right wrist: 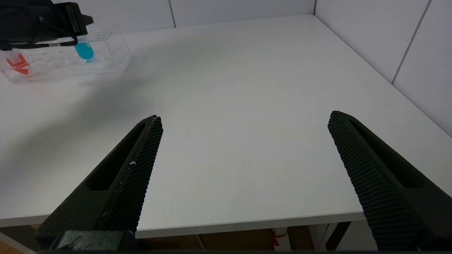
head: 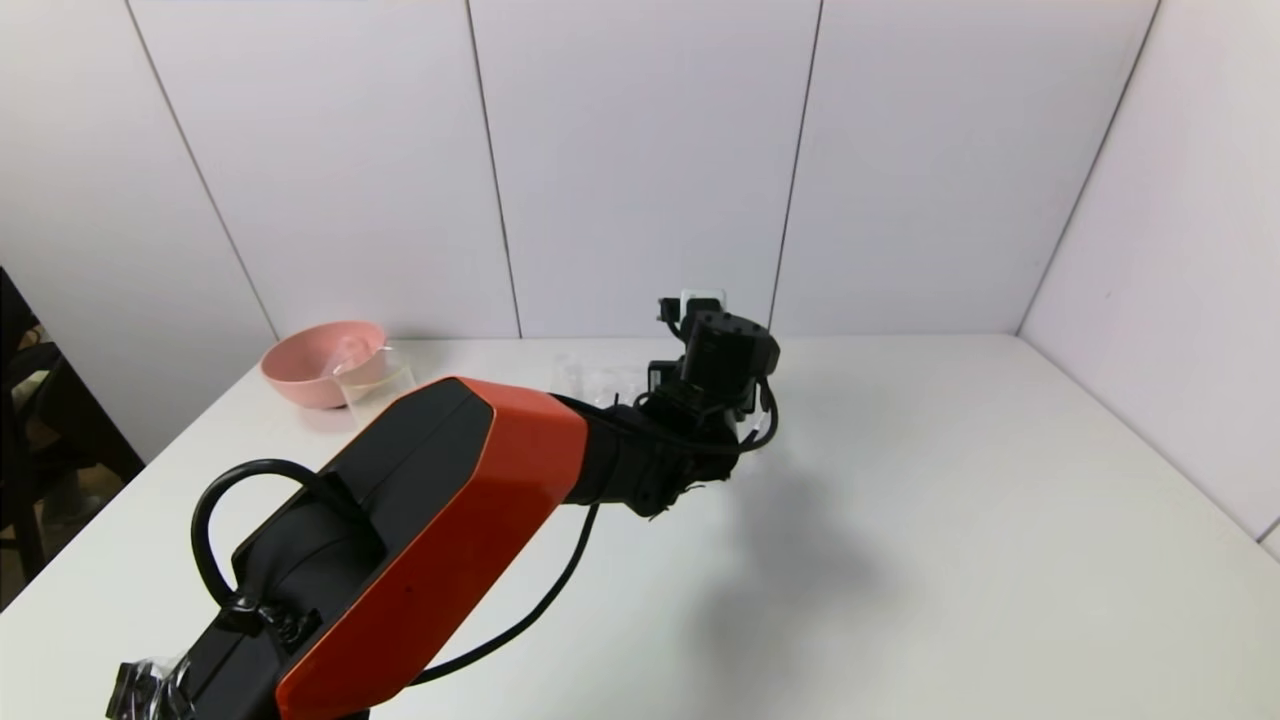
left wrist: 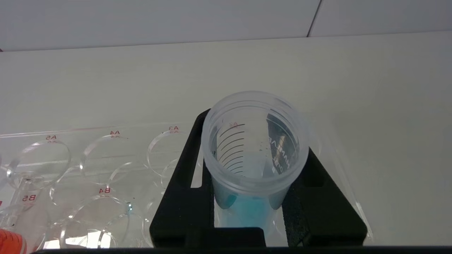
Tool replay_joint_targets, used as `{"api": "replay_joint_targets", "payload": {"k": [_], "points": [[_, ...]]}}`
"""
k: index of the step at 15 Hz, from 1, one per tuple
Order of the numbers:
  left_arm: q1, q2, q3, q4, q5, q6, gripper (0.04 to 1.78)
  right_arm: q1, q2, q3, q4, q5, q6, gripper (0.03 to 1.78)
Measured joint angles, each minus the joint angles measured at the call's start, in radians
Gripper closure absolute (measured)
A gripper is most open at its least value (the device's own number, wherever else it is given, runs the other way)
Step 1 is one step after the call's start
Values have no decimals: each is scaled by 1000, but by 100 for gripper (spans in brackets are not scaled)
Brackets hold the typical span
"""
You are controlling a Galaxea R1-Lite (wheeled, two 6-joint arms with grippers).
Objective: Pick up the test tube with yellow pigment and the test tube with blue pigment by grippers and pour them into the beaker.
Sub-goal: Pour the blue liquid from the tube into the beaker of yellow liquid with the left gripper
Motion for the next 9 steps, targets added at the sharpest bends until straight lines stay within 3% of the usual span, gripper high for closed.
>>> {"api": "replay_joint_targets", "payload": {"k": [9], "points": [[-26, -73, -1, 30, 4, 62, 129, 0, 0, 0, 0, 0, 0, 10]]}}
